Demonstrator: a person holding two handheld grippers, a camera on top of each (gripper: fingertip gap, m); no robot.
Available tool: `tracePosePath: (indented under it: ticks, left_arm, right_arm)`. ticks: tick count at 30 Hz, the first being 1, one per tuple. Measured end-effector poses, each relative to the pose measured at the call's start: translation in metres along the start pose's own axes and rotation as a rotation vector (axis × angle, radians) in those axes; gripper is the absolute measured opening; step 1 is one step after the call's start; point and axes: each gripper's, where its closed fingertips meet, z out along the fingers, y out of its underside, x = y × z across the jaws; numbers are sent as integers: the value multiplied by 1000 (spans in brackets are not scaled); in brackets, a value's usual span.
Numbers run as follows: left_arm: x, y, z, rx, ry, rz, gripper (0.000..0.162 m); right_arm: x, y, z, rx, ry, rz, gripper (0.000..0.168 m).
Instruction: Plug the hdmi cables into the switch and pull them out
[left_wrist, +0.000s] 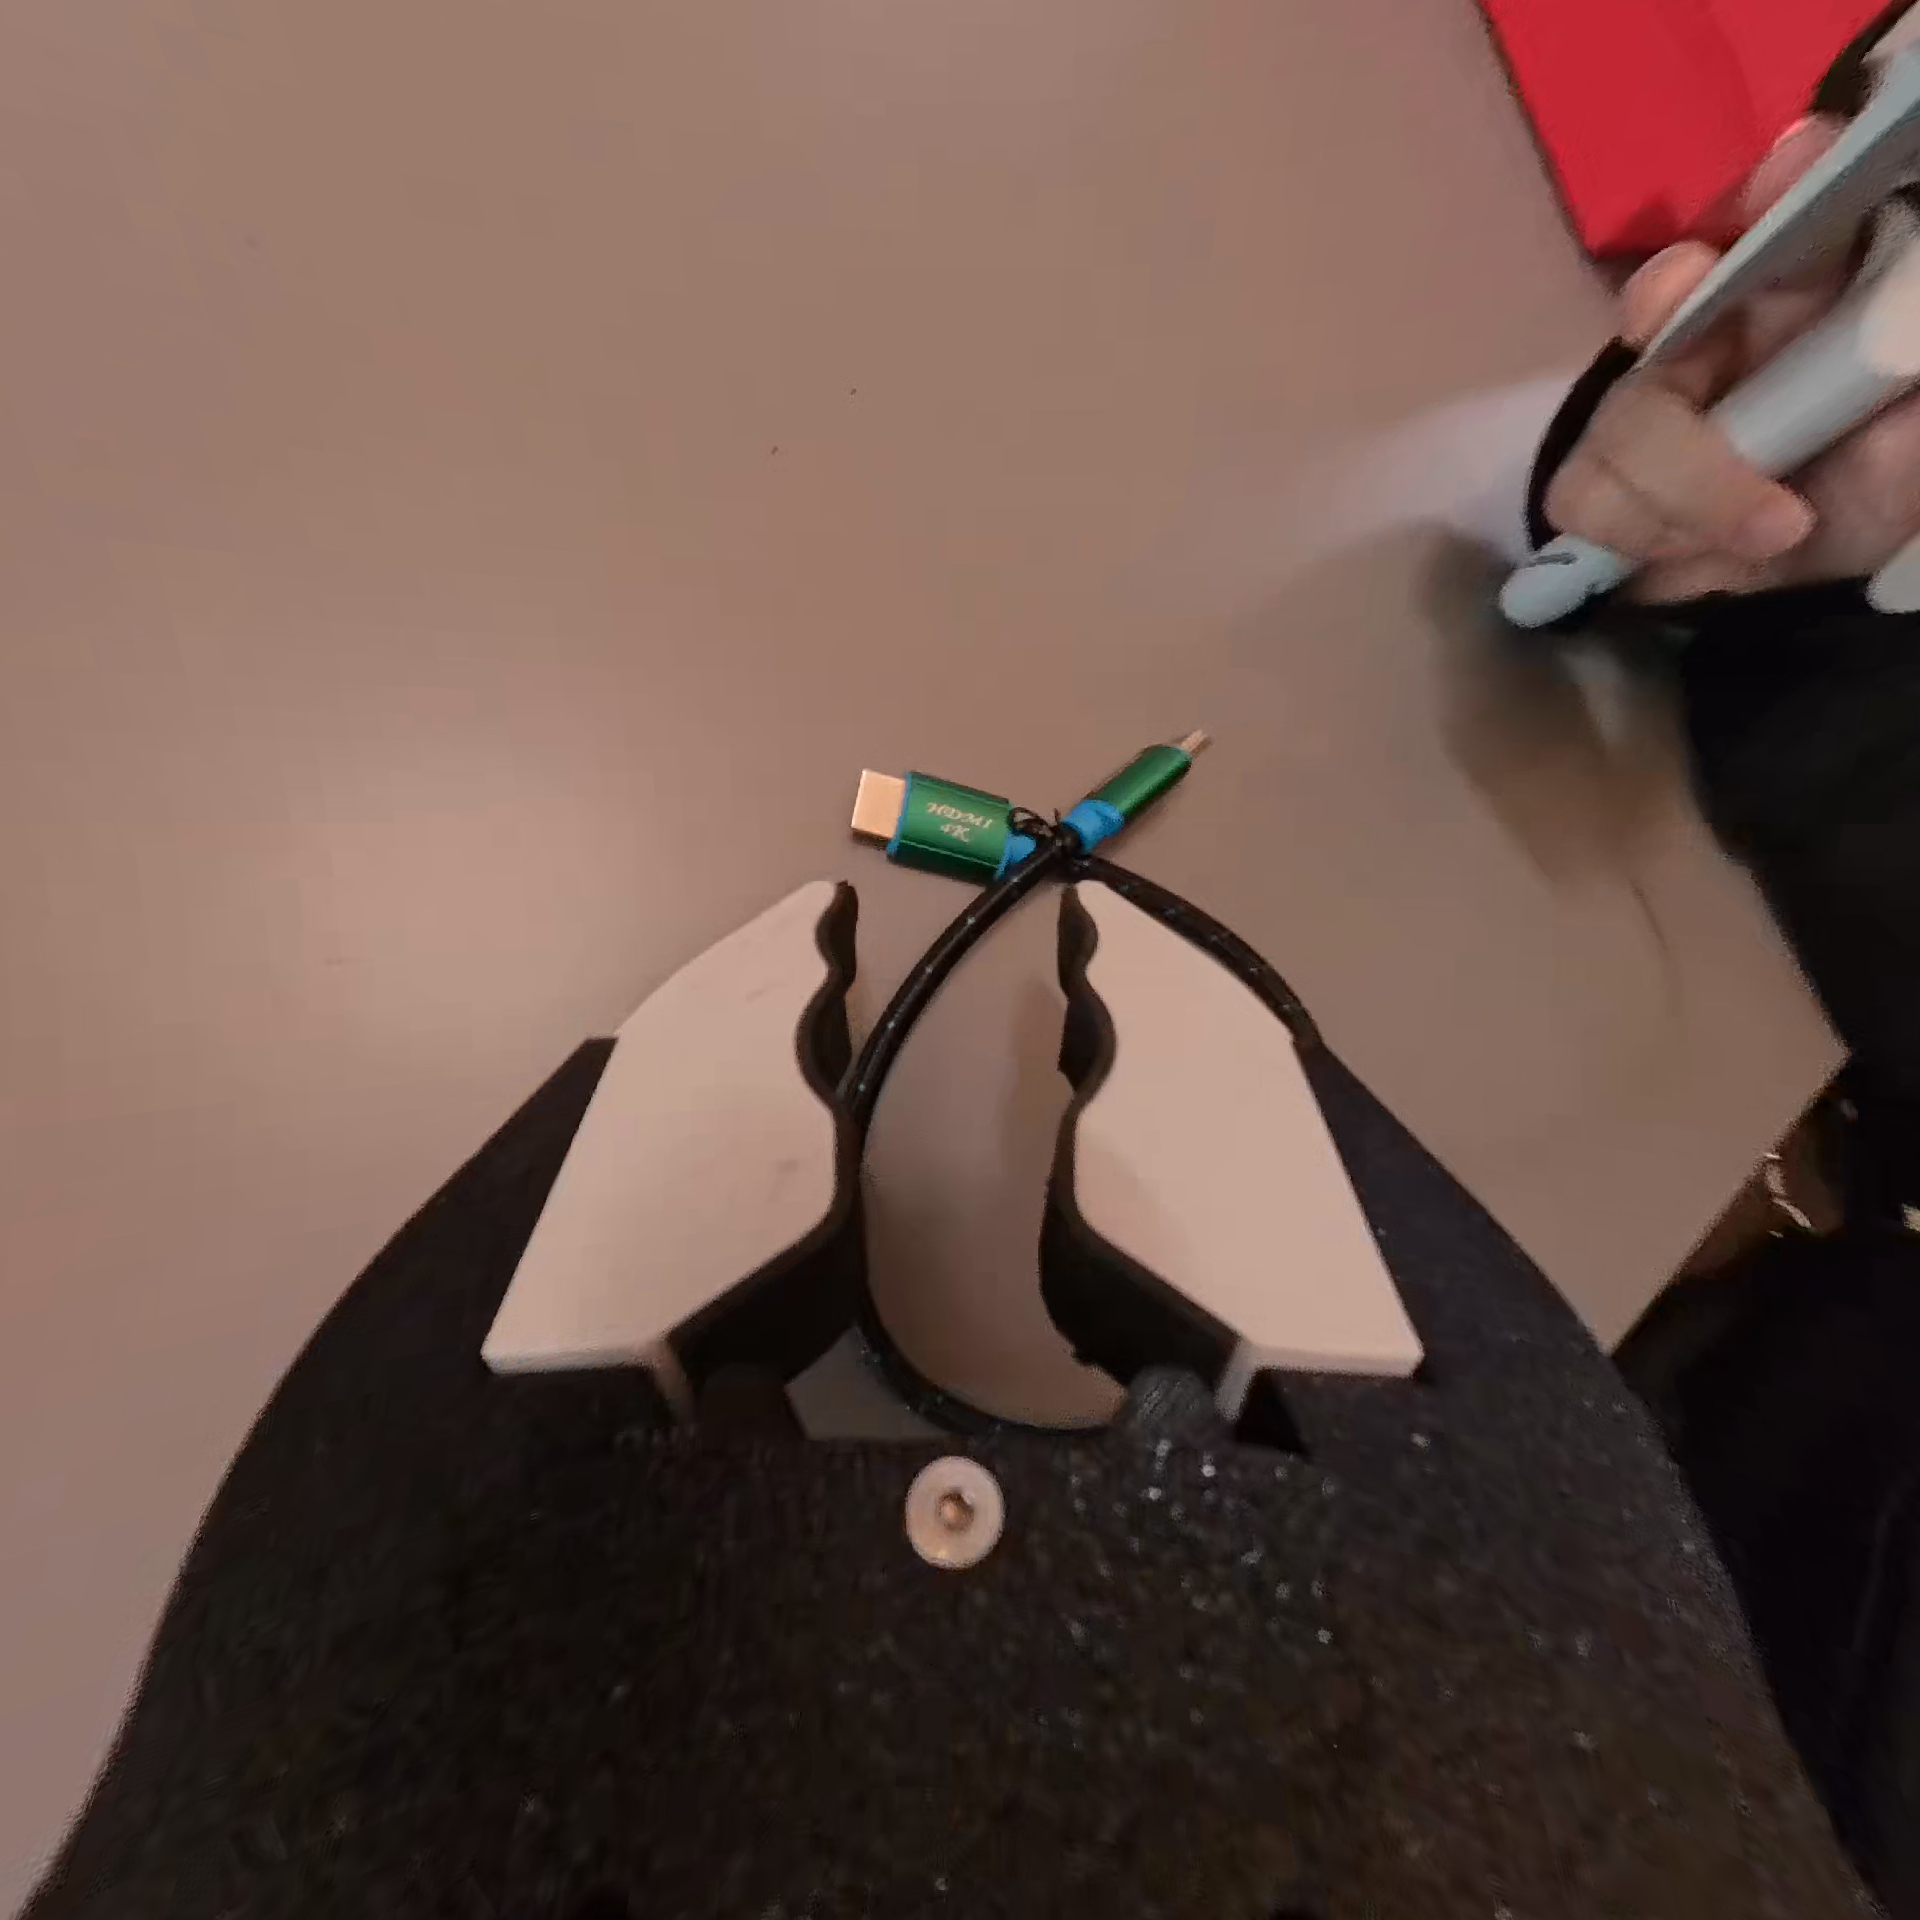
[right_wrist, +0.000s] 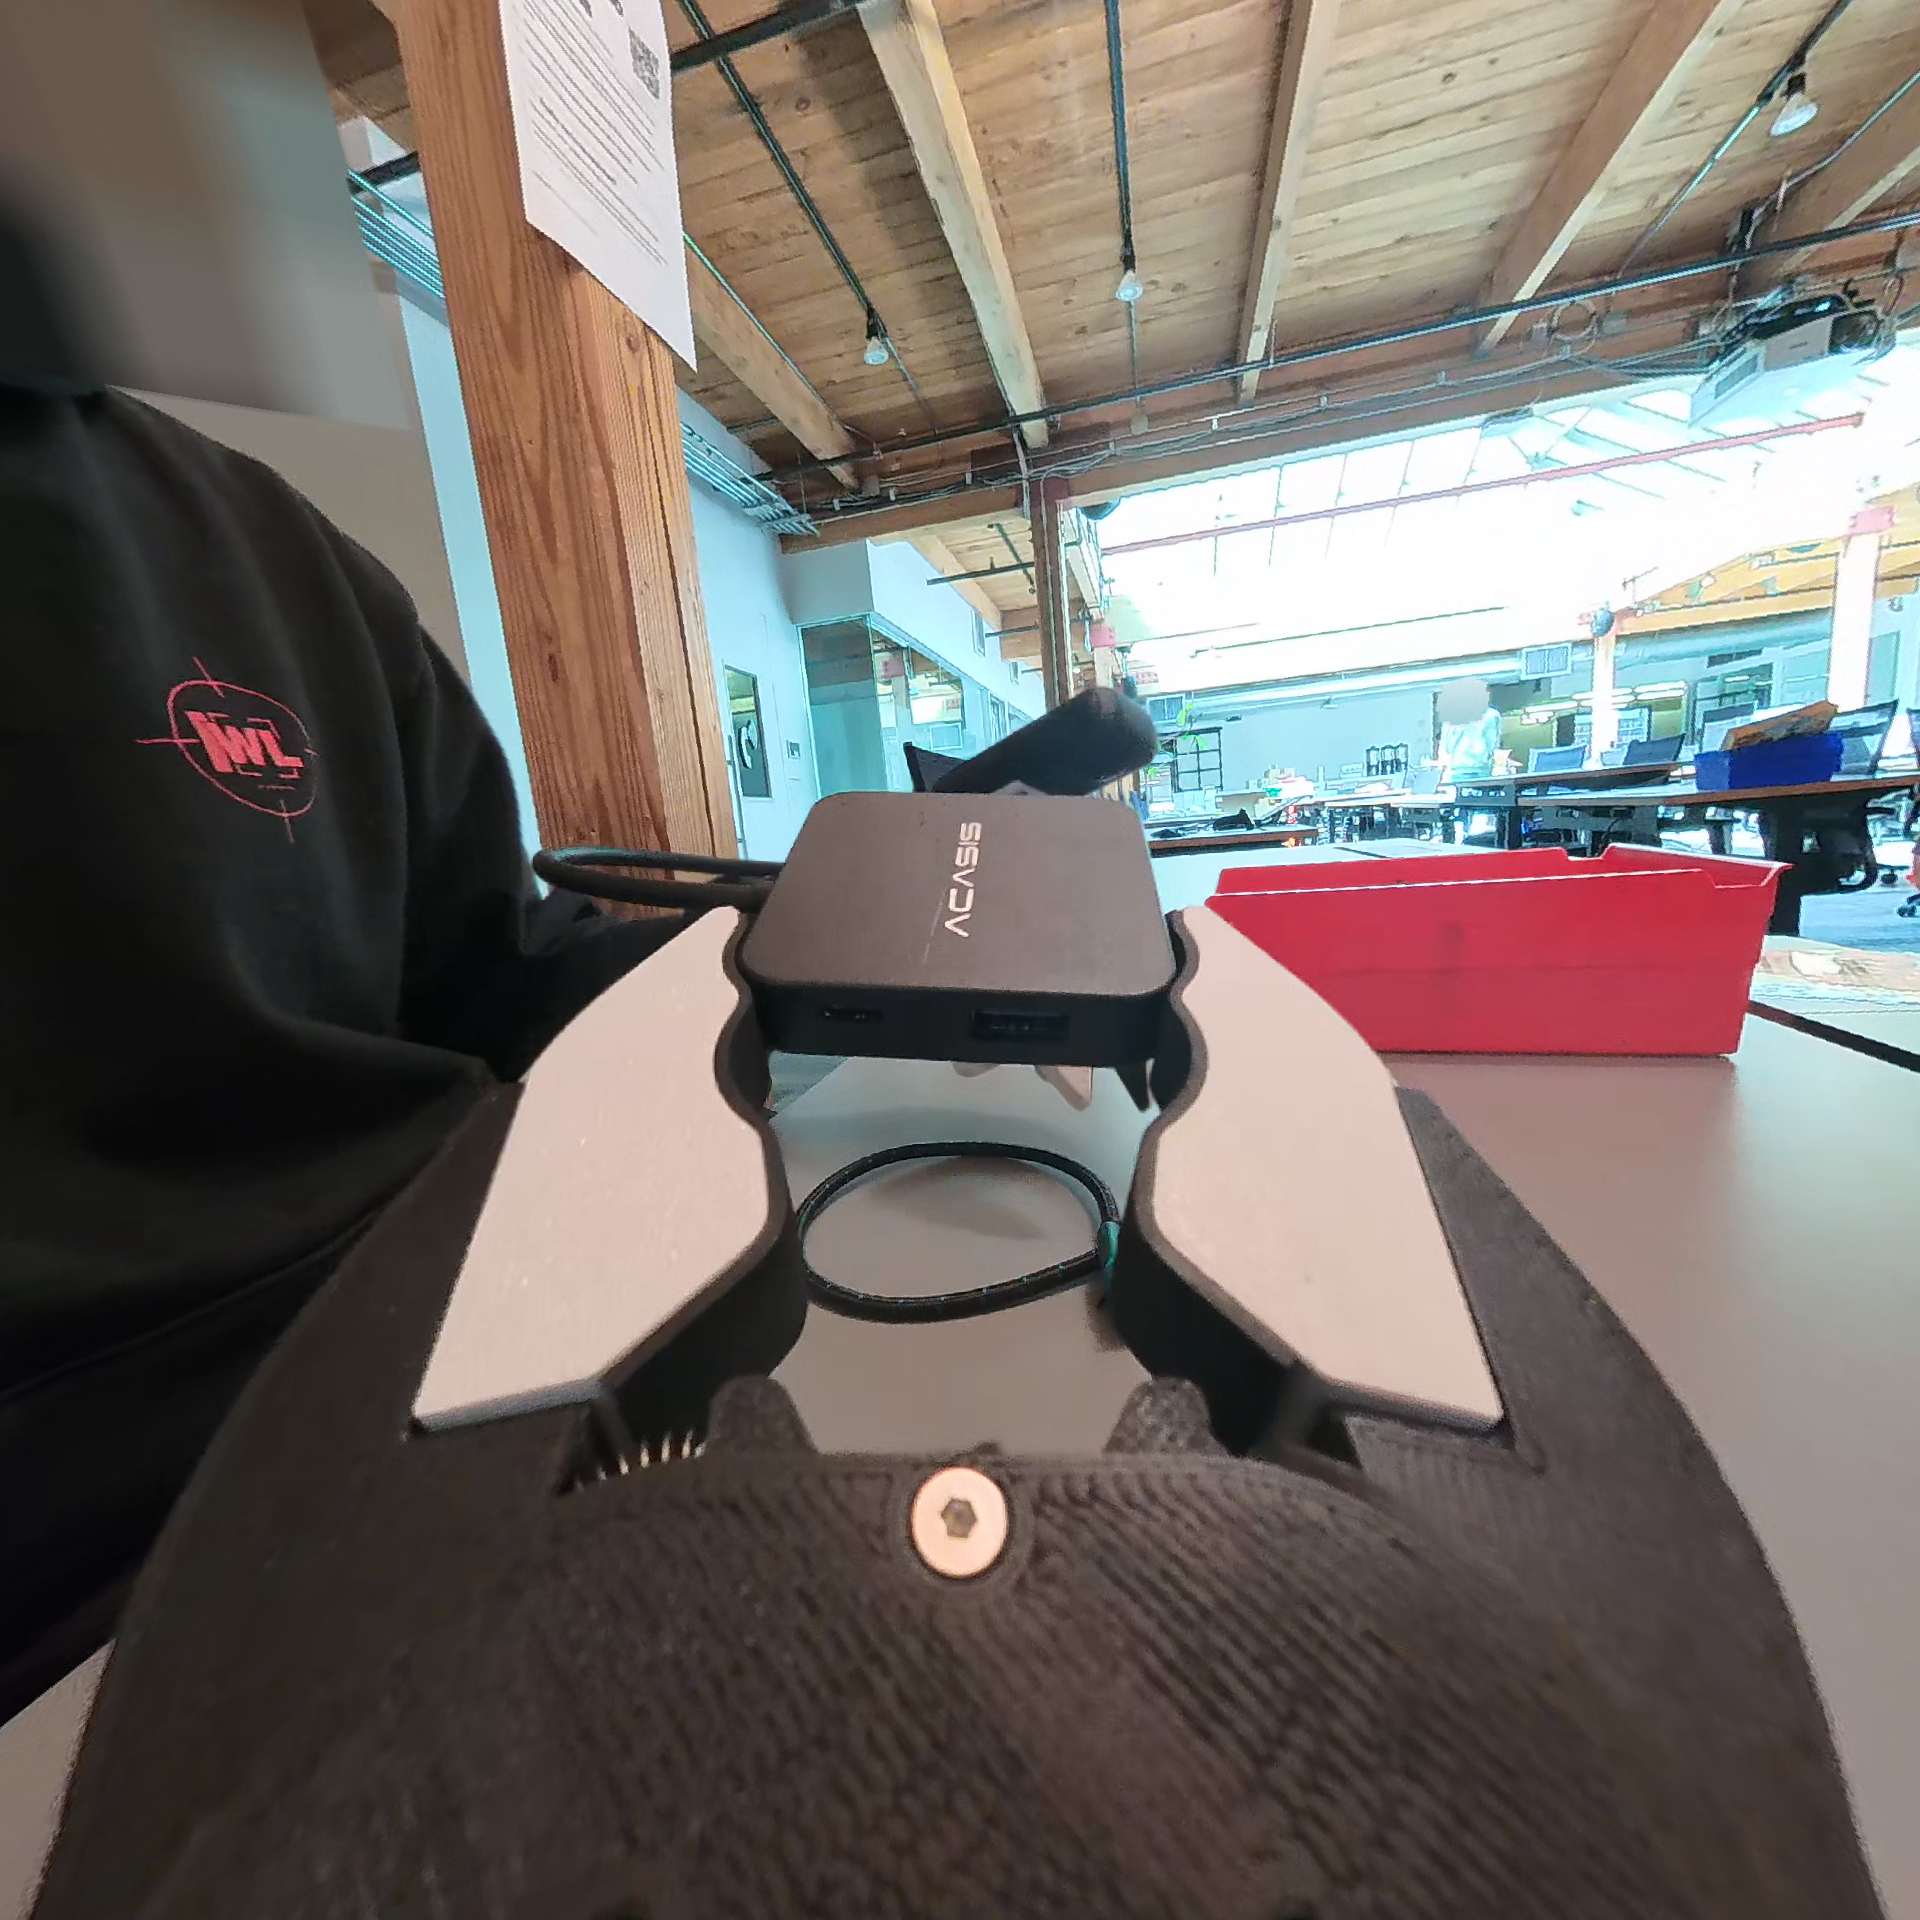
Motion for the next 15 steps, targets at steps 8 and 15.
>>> tracePosePath:
  ticks: [8, 15]
  left_arm:
    - [2, 19, 24, -159, -226, 190, 61]
    - [0, 25, 38, -186, -206, 359, 11]
  right_arm:
    - [-2, 2, 2, -15, -11, -1, 73]
    - [-3, 2, 2, -15, -14, -5, 73]
